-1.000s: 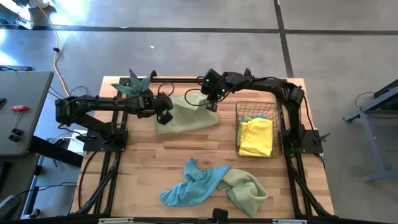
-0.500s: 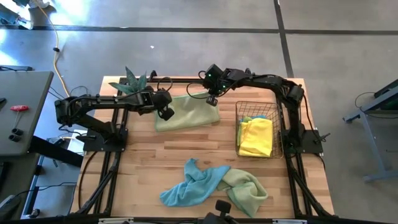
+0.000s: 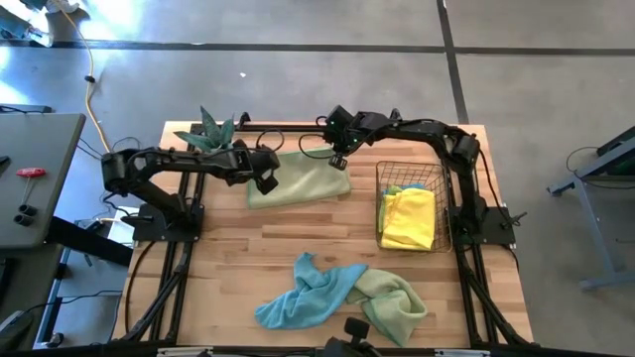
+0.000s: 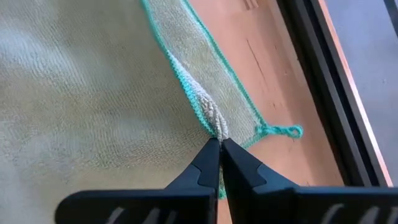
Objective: Fold microfiber towels
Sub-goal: Fold the left green microfiber cloth
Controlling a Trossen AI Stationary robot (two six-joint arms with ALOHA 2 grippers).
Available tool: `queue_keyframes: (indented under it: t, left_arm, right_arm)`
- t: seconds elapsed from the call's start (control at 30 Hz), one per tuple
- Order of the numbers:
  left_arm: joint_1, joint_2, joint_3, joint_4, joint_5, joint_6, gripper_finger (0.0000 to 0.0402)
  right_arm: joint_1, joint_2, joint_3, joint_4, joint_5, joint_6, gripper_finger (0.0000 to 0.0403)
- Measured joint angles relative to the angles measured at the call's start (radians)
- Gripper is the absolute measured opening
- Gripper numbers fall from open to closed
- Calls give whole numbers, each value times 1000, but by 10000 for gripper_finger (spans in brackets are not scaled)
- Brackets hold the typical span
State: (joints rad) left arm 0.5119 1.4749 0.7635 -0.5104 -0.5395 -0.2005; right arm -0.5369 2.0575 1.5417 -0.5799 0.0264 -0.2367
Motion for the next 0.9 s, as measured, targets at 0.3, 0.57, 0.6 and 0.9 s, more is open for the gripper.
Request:
queue_keyframes:
  t: [0.3, 0.57, 0.6, 0.9]
  left_arm:
    - [-22, 12, 0, -1, -49, -25, 4]
    - [-38, 11, 10, -11, -21, -25, 50]
    - [-38, 11, 19, -19, -22, -25, 59]
    - [-37, 10, 216, -208, -124, -6, 109]
  right_arm:
    - [2, 0, 0, 17, 16, 0, 24]
    - [2, 0, 0, 15, 18, 1, 132]
    - [2, -3, 0, 13, 17, 12, 144]
    - [10, -35, 21, -101, -86, 146, 177]
